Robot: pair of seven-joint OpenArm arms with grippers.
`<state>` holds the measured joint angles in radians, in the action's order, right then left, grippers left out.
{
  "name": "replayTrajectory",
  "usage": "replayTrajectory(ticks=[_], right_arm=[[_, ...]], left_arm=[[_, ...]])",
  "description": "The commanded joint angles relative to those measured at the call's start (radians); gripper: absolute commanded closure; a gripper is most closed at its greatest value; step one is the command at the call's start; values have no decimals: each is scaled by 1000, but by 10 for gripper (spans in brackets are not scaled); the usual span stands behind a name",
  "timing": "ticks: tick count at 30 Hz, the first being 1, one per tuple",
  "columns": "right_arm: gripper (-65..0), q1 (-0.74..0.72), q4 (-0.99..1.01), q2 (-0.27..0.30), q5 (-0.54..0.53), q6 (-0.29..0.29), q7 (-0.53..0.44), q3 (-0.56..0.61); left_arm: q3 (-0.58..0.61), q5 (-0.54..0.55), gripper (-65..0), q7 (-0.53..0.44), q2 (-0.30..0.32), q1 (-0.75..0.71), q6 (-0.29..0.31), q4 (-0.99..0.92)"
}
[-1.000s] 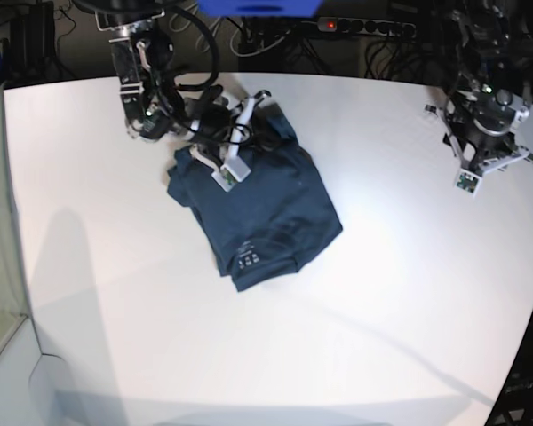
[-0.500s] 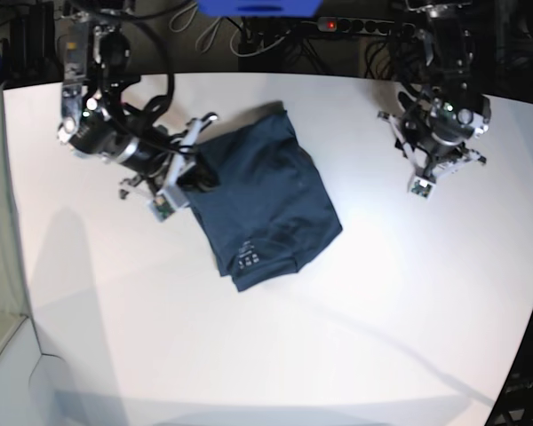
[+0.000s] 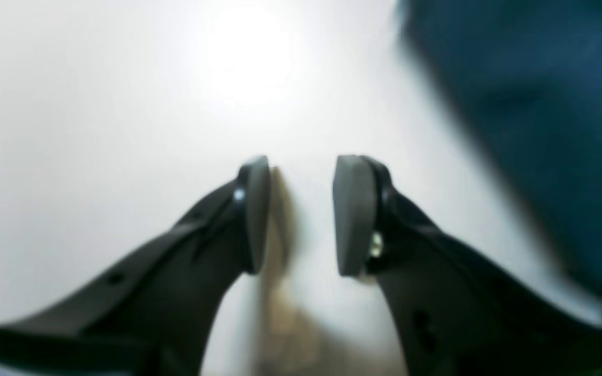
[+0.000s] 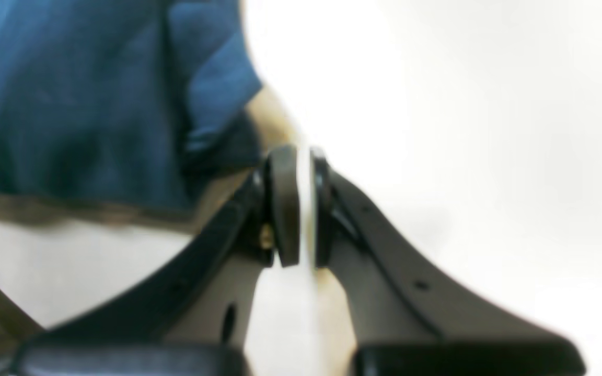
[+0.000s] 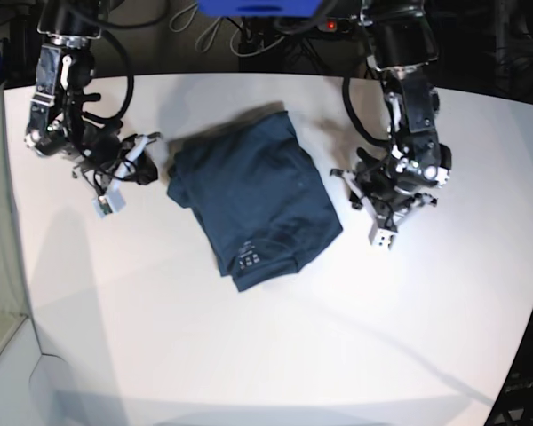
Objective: Layout the t-shirt on the table in an organized manner, then fold the t-shirt properly
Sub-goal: 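Square the sides of the folded shirt with both grippers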
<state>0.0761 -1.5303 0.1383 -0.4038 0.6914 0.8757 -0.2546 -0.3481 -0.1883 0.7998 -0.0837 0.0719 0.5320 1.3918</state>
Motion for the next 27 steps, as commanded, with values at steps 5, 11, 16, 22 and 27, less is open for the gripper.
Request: replayTrajectory(ticks=[5, 11, 16, 22, 27], right_arm=[[-32, -11, -11, -33, -19, 7, -8, 16], [-32, 23, -11, -41, -19, 7, -17, 100], [-31, 52, -19, -42, -19, 7, -19, 157], [-31, 70, -69, -39, -19, 7, -16, 163], [-31, 112, -118, -39, -19, 7, -17, 163]], left_arm=[[8, -18, -208, -18, -46, 45, 6, -131], [8, -18, -211, -87, -70, 90, 6, -226], [8, -17, -212, -93, -73, 113, 6, -245], [4, -17, -212, -95, -73, 131, 6, -248], [1, -14, -213, -96, -67, 161, 6, -251]])
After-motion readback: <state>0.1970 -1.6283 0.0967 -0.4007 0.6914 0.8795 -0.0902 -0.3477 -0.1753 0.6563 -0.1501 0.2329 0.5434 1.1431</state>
